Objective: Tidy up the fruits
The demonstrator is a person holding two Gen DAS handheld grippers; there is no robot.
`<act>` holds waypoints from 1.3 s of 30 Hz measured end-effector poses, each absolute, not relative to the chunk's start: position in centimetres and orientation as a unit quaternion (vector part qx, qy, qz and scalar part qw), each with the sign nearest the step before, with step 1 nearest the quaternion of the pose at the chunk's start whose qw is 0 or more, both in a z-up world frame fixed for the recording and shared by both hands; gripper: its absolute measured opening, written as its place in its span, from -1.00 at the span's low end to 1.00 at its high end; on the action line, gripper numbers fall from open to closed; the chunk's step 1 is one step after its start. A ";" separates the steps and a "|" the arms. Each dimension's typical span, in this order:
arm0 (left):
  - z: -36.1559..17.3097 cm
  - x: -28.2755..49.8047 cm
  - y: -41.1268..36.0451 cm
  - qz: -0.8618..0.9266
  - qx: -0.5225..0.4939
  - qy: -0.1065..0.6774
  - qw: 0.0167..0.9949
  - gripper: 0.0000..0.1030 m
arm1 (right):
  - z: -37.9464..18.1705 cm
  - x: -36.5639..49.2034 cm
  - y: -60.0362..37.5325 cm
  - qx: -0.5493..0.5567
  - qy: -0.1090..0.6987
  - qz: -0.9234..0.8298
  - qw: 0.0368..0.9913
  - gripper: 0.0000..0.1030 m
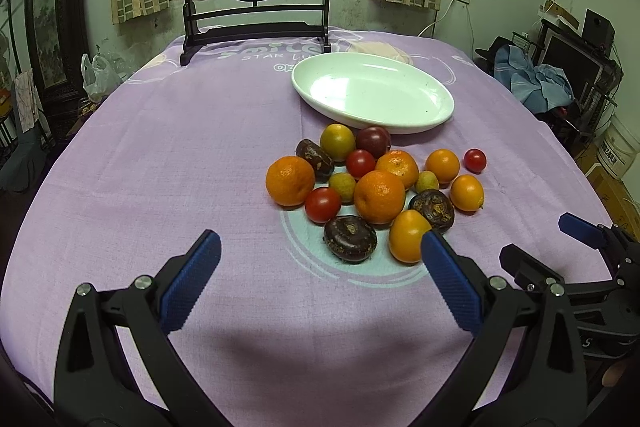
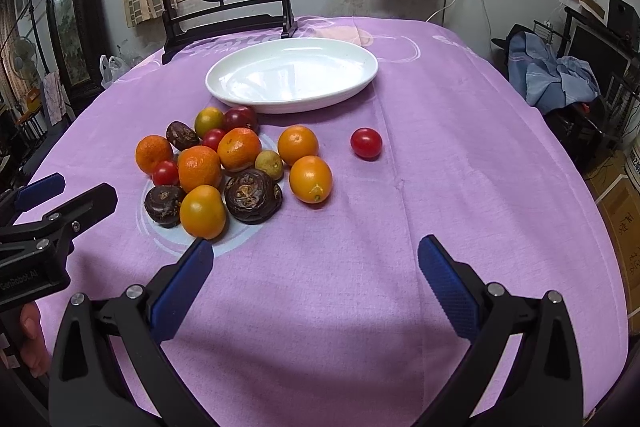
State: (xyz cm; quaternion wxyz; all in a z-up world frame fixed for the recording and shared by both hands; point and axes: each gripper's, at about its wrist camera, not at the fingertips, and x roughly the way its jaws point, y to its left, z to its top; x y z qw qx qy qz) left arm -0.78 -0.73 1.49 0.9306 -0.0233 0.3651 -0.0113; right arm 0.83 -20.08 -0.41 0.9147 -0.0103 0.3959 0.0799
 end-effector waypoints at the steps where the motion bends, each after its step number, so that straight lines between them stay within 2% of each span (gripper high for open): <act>1: 1.5 -0.8 -0.7 -0.011 -0.023 0.365 0.931 0.96 | -0.4 0.8 -20.1 -0.011 0.396 0.080 0.915 0.97; 39: 1.3 -0.9 -1.0 -0.011 -0.021 0.366 0.930 0.96 | -0.7 0.8 -19.9 -0.011 0.398 0.082 0.914 0.97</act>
